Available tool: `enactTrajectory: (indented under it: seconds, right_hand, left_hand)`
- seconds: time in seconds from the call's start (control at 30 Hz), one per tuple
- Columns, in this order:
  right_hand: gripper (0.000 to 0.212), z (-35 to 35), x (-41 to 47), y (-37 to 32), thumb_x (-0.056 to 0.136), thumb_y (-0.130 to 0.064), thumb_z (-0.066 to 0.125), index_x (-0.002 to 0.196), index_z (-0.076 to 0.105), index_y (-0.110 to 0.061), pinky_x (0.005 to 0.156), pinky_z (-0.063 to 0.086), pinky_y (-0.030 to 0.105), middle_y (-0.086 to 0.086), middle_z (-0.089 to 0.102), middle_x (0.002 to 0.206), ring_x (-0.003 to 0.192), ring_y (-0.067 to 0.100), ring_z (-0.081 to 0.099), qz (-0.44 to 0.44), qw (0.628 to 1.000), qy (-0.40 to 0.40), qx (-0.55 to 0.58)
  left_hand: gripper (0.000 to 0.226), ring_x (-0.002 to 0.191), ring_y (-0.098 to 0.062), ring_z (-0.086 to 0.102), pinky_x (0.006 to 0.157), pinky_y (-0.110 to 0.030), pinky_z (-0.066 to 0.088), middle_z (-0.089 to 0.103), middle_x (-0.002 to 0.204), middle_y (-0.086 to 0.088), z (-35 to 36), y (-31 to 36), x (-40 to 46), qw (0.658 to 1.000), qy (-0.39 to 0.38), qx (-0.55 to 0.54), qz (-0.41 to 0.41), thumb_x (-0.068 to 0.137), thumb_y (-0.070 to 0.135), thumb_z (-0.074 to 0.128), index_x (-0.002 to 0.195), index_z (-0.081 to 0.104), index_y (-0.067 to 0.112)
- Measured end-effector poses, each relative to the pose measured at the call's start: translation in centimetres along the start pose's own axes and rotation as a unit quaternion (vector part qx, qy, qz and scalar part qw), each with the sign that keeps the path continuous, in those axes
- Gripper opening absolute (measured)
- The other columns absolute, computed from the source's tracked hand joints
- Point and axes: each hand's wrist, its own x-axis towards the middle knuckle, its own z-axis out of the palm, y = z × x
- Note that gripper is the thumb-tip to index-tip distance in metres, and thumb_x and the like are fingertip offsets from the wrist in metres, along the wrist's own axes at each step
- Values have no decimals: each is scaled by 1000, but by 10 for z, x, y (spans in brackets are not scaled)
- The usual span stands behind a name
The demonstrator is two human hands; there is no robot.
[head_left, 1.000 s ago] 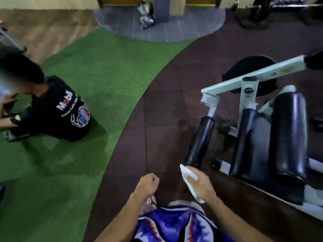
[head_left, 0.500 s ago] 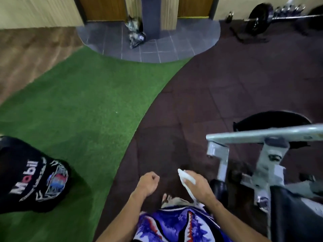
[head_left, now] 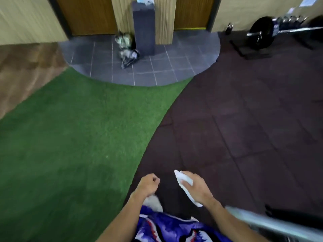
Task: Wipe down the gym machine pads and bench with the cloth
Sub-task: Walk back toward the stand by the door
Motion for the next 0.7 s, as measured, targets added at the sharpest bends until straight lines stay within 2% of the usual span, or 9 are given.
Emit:
enactTrajectory:
  seconds: [0.13, 0.27, 0.4, 0.53, 0.7]
  right_hand:
    - [45, -55, 114, -69, 97, -39, 61, 140, 56, -27, 113, 37, 34, -7, 58, 141, 130, 16, 52, -10, 999, 35, 3]
    - [44, -107, 223, -124, 97, -38, 62, 139, 57, -27, 112, 39, 34, -8, 60, 138, 128, 16, 54, -25, 999, 38, 3]
    - [42, -154, 332, -161, 97, -35, 63, 137, 59, -24, 104, 40, 25, -9, 63, 135, 123, 13, 57, -47, 998, 36, 6]
    - [41, -211, 464, -195, 97, -40, 62, 136, 60, -27, 105, 40, 24, -11, 64, 134, 124, 11, 57, -67, 998, 13, -11]
    - [42, -282, 598, -249, 98, -34, 62, 138, 59, -20, 103, 32, 19, -5, 62, 138, 127, 16, 56, -78, 995, -4, -56]
  left_hand:
    - [28, 114, -24, 62, 95, -27, 45, 70, 118, -6, -93, 69, 76, 1000, 23, 4, 15, 97, 27, 50, 108, 70, 12]
    - [28, 112, -22, 63, 93, -25, 45, 69, 119, -6, -165, 131, 153, 1000, 9, -5, 4, 98, 28, 49, 110, 69, 14]
    - [29, 112, -25, 64, 94, -28, 47, 70, 120, -8, -226, 187, 240, 1000, 2, 3, 1, 97, 29, 49, 111, 69, 14]
    - [35, 108, -31, 66, 90, -33, 49, 70, 115, -17, -293, 260, 343, 1000, 13, 21, 4, 99, 29, 44, 108, 67, 3]
    - [36, 116, -30, 63, 94, -30, 46, 68, 122, -15, -378, 352, 440, 999, 31, 11, 10, 100, 28, 44, 115, 66, 4]
